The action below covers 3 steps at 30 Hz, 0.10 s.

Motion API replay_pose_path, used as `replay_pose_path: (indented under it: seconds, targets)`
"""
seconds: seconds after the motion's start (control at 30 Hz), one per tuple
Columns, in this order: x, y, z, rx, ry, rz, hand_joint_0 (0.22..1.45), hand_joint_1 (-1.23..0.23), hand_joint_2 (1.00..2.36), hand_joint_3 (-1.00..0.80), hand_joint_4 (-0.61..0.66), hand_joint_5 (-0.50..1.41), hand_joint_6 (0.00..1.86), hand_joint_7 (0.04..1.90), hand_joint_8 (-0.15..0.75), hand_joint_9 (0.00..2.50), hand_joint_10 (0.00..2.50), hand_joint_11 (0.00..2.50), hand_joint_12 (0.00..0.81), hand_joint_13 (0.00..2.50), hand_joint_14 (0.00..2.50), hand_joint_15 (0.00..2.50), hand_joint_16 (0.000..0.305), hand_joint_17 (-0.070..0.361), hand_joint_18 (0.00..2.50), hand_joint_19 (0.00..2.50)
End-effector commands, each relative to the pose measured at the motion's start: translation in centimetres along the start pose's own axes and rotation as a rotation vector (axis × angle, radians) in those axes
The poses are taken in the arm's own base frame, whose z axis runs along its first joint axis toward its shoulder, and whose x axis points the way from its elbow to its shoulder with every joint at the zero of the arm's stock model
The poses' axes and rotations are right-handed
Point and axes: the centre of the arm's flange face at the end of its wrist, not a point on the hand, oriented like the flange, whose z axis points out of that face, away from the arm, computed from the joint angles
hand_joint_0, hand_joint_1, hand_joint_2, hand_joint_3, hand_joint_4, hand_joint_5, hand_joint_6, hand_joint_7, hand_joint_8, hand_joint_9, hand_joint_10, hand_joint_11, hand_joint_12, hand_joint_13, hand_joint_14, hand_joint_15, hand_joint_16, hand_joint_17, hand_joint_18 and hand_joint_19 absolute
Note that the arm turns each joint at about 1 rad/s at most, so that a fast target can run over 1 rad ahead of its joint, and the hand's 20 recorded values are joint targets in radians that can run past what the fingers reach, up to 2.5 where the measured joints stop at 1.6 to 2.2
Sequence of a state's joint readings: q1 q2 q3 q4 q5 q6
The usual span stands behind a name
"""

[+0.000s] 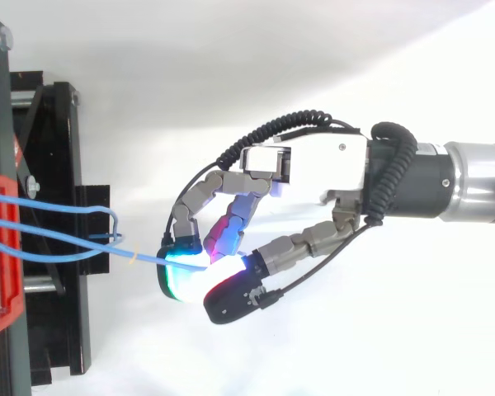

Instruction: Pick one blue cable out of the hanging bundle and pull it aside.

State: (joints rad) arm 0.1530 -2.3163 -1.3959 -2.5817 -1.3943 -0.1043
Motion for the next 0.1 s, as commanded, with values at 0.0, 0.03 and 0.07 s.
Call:
replay_pose_path:
  seconds: [0.0, 0.03, 0.07]
  targets:
    - [0.14, 0.01, 0.00, 0.000, 0.002, 0.000, 0.51, -0.80, 1.33, -0.16, 0.03, -0.04, 0.91, 1.05, 0.280, 1.21, 0.02, 0.59, 0.322, 0.96, 0.02, 0.48, 0.059, 0.134, 0.95, 0.52]
    - [0.14, 0.01, 0.00, 0.000, 0.002, 0.000, 0.51, -0.80, 1.34, -0.16, 0.03, -0.04, 0.91, 1.06, 0.280, 1.22, 0.02, 0.59, 0.323, 0.96, 0.02, 0.47, 0.059, 0.134, 0.95, 0.52]
    - [0.14, 0.01, 0.00, 0.000, 0.002, 0.000, 0.51, -0.80, 1.34, -0.16, 0.03, -0.04, 0.91, 1.06, 0.279, 1.22, 0.01, 0.58, 0.324, 0.96, 0.02, 0.47, 0.059, 0.134, 0.95, 0.52]
